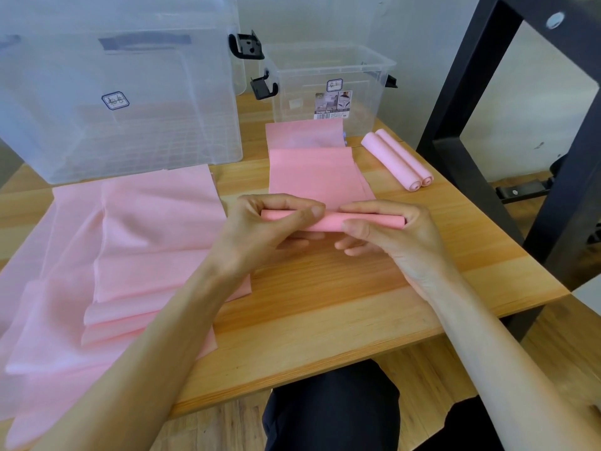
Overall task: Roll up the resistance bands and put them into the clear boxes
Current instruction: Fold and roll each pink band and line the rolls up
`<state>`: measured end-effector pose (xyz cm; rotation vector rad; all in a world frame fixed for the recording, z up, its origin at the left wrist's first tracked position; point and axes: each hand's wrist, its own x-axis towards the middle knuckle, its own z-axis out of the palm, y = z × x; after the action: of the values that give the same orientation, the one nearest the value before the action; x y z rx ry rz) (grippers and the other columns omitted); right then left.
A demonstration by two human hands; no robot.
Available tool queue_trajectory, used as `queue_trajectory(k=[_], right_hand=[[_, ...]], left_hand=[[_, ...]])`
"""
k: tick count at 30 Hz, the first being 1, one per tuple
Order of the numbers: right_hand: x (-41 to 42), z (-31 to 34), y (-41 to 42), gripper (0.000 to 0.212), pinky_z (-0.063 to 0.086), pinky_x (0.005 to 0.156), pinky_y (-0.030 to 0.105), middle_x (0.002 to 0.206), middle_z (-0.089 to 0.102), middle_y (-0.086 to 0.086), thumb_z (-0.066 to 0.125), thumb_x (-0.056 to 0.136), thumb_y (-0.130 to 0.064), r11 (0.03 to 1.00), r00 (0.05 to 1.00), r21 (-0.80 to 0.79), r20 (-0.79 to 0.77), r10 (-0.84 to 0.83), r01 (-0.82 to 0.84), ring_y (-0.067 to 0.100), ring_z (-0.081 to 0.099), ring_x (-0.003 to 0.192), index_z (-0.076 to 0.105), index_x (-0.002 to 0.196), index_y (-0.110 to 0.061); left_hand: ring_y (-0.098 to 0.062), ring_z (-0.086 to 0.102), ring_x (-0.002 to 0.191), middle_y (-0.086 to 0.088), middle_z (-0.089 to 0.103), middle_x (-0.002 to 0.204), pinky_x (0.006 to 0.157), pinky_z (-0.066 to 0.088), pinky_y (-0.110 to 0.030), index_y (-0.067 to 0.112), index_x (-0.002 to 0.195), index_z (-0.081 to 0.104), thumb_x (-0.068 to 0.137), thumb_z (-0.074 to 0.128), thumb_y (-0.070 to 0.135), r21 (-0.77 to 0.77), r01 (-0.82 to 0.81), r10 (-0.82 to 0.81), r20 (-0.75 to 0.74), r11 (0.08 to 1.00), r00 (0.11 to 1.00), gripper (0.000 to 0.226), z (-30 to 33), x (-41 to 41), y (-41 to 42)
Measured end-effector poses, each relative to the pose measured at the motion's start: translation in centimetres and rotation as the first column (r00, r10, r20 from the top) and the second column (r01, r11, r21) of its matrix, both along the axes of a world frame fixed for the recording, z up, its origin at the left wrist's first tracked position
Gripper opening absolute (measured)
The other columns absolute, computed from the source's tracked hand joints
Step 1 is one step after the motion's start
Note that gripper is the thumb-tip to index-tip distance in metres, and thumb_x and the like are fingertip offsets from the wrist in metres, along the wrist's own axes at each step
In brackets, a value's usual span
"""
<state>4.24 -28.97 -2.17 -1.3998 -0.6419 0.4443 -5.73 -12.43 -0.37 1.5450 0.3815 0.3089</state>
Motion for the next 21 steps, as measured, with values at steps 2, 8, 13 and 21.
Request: queue_trajectory(k=[2,8,13,21], right_hand=[[0.02,0.02,-0.02,0.026,0.061,0.060,0.029,0.088,0.076,0.013,0.077,0.073,-0.012,1.000,1.000,0.000,0.026,0.006,-0.006,0.028,0.074,0.068,0.075,0.098,-0.007],[0.11,-0.05,-0.11,0.026,0.061,0.060,0.031,0.085,0.076,0.014,0.074,0.078,-0.021,0.999,0.999,-0.027,0.025,-0.024,0.025,0.028,0.073,0.067,0.075,0.099,-0.006],[0.07,-0.02,-0.07,0.023,0.061,0.063,0.029,0.086,0.076,0.013,0.076,0.076,-0.011,1.000,0.999,-0.008,0.037,-0.028,0.028,0.029,0.075,0.072,0.074,0.099,-0.005],[0.09,0.11,-0.06,0.029,0.061,0.063,0.029,0.089,0.076,0.014,0.077,0.073,-0.013,1.000,1.000,-0.008,-0.005,-0.001,0.001,0.029,0.074,0.073,0.074,0.100,-0.006]], left_hand=[[-0.012,0.074,0.076,-0.005,0.077,0.085,0.072,0.061,-0.028,0.013,0.091,0.077,0.083,0.073,0.017,-0.003,-0.001,0.001,-0.008,1.000,1.000,0.010,0.00,-0.05,0.02],[-0.014,0.068,0.080,-0.010,0.076,0.091,0.075,0.058,-0.021,0.011,0.092,0.077,0.079,0.075,0.011,0.100,0.016,-0.022,0.061,0.995,0.998,0.014,-0.01,0.01,0.01],[-0.017,0.069,0.078,-0.011,0.076,0.090,0.074,0.060,-0.027,0.011,0.091,0.078,0.079,0.076,0.017,0.044,-0.001,0.001,0.006,0.999,1.000,0.014,-0.16,0.18,0.08],[-0.012,0.073,0.073,-0.006,0.077,0.080,0.066,0.060,-0.022,0.011,0.090,0.076,0.081,0.075,0.012,0.012,0.011,-0.011,0.009,1.000,1.000,0.010,-0.08,0.07,0.17]])
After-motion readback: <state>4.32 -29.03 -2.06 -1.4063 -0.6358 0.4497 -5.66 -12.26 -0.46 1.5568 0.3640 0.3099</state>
